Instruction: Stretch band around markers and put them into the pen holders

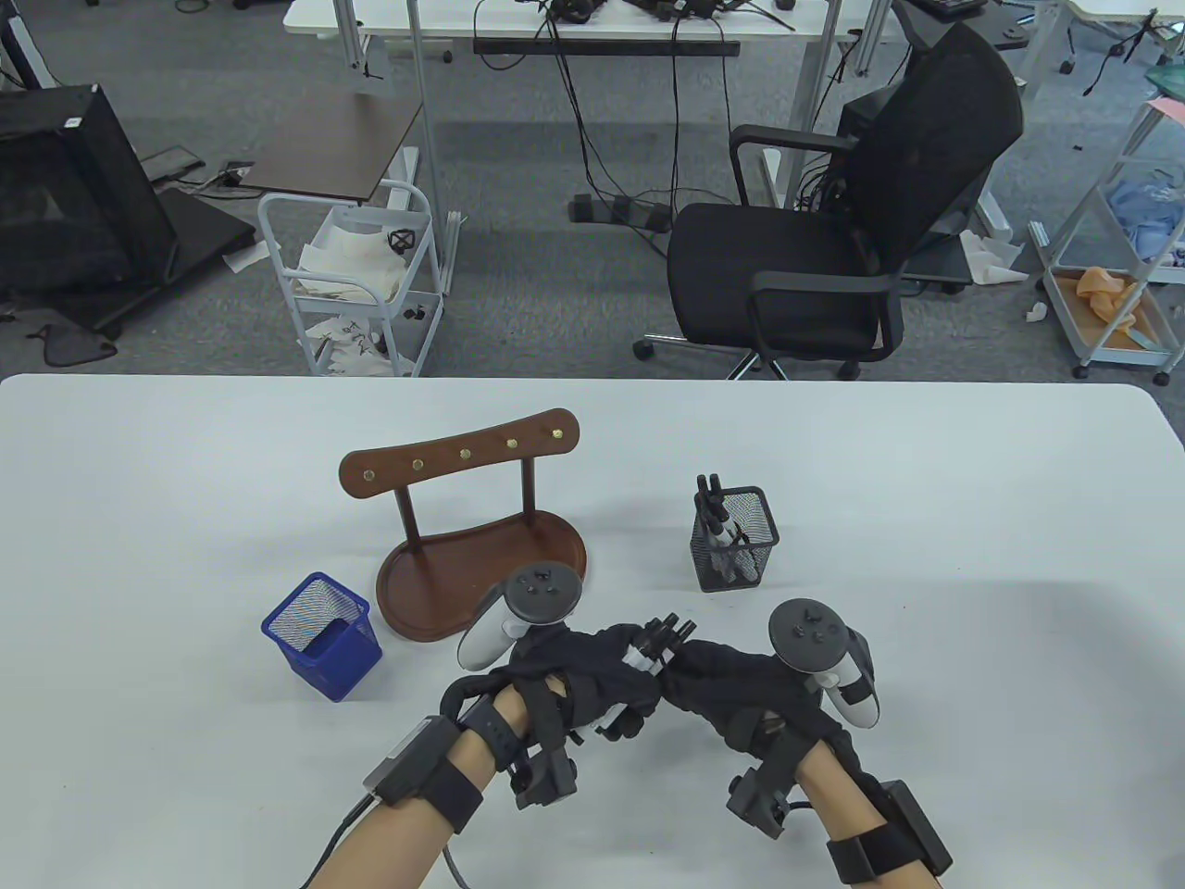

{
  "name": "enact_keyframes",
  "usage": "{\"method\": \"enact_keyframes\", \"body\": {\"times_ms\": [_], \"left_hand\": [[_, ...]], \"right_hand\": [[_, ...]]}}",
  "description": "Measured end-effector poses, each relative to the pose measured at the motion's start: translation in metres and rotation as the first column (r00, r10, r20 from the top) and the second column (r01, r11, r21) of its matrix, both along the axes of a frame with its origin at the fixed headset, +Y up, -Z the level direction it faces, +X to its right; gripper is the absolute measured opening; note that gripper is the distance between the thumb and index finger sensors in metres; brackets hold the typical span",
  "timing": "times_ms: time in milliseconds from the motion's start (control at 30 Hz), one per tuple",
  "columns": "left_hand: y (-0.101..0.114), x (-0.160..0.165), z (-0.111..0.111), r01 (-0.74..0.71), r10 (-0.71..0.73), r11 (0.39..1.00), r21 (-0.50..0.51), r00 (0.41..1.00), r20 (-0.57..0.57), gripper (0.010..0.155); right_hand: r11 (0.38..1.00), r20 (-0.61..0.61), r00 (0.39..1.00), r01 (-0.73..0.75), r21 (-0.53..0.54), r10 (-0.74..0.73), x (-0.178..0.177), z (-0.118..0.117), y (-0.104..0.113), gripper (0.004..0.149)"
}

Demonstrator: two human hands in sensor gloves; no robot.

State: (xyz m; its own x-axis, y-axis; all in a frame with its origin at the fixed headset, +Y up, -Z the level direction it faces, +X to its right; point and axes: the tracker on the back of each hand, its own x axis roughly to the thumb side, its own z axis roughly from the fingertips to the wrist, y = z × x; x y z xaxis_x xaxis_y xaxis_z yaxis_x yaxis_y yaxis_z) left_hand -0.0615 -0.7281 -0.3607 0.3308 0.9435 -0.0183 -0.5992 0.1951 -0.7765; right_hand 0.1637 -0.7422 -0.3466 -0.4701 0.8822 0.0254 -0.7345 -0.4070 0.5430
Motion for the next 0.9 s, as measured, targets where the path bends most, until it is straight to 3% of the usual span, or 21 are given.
{"method": "enact_keyframes", "body": {"times_ms": [100, 167, 267, 367, 467, 533, 667, 733, 900], "left_hand": [[-0.008, -0.006, 0.000, -0.141, 0.124, 0.981, -0.136, 0.984, -0.124, 0.058], [-0.013, -0.008, 0.000, -0.206, 0.173, 0.956, -0.211, 0.971, -0.165, 0.064], [-0.018, -0.012, 0.000, -0.143, 0.082, 0.967, -0.213, 0.959, -0.273, 0.072], [-0.020, -0.014, -0.002, -0.181, 0.088, 0.949, -0.259, 0.939, -0.333, 0.076], [-0.022, -0.017, -0.006, -0.124, 0.035, 0.968, -0.218, 0.928, -0.370, 0.079], [-0.023, -0.017, -0.006, -0.160, 0.053, 0.954, -0.252, 0.921, -0.385, 0.079], [-0.023, -0.016, -0.008, -0.112, 0.002, 0.967, -0.231, 0.903, -0.431, 0.078], [-0.024, -0.015, -0.009, -0.115, 0.003, 0.966, -0.232, 0.900, -0.436, 0.077], [-0.022, -0.011, -0.009, -0.084, -0.027, 0.973, -0.213, 0.882, -0.471, 0.069]], "right_hand": [[1.000, -0.045, 0.999, 0.011, -0.021, -0.012, -0.001, 0.000, -0.003, 0.046], [0.997, -0.042, 0.997, -0.067, 0.029, 0.069, -0.005, 0.002, 0.000, 0.044], [0.967, -0.017, 0.977, -0.208, 0.150, 0.213, -0.013, 0.008, 0.003, 0.045], [0.917, 0.006, 0.950, -0.302, 0.260, 0.311, -0.022, 0.016, 0.009, 0.045], [0.888, 0.000, 0.947, -0.303, 0.346, 0.323, -0.031, 0.026, 0.017, 0.045], [0.831, 0.039, 0.919, -0.373, 0.413, 0.393, -0.033, 0.029, 0.020, 0.045], [0.828, 0.009, 0.922, -0.352, 0.436, 0.387, -0.039, 0.035, 0.021, 0.044], [0.783, 0.044, 0.904, -0.391, 0.484, 0.424, -0.039, 0.037, 0.023, 0.044], [0.792, 0.039, 0.914, -0.369, 0.486, 0.403, -0.037, 0.037, 0.024, 0.044]]}}
